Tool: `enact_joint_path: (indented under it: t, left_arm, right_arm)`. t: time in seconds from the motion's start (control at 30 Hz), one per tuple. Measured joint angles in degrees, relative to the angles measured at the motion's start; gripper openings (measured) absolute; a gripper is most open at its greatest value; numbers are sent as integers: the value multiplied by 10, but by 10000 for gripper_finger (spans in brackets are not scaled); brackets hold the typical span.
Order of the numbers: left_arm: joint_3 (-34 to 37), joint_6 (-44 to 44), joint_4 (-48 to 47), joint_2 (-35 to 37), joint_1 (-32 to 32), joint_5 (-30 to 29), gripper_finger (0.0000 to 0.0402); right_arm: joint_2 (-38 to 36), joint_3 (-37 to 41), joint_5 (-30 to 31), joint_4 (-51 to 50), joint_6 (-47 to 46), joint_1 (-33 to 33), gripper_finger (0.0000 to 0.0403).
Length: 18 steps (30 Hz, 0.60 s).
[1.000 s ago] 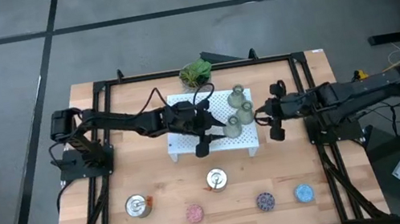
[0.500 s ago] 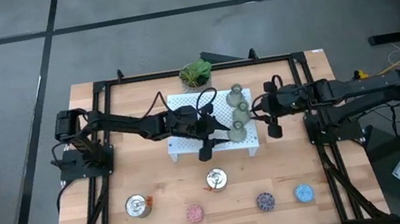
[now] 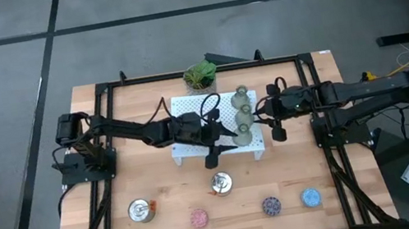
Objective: Stock candles and vases on shelf
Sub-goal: Align the transparent vase with the other transparent vase on the shelf
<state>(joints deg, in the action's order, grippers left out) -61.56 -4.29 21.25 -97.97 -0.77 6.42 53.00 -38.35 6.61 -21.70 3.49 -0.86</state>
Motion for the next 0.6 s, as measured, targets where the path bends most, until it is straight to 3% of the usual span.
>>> enact_joint_path:
  t: [0.4, 0.6]
  left_arm:
    - [0, 6, 26, -33, -7, -17, 178]
    - [1, 8, -8, -17, -8, -19, 178]
  right_arm:
    - [19, 0, 0, 17, 0, 0, 124]
    - [17, -9, -22, -12, -5, 0, 124]
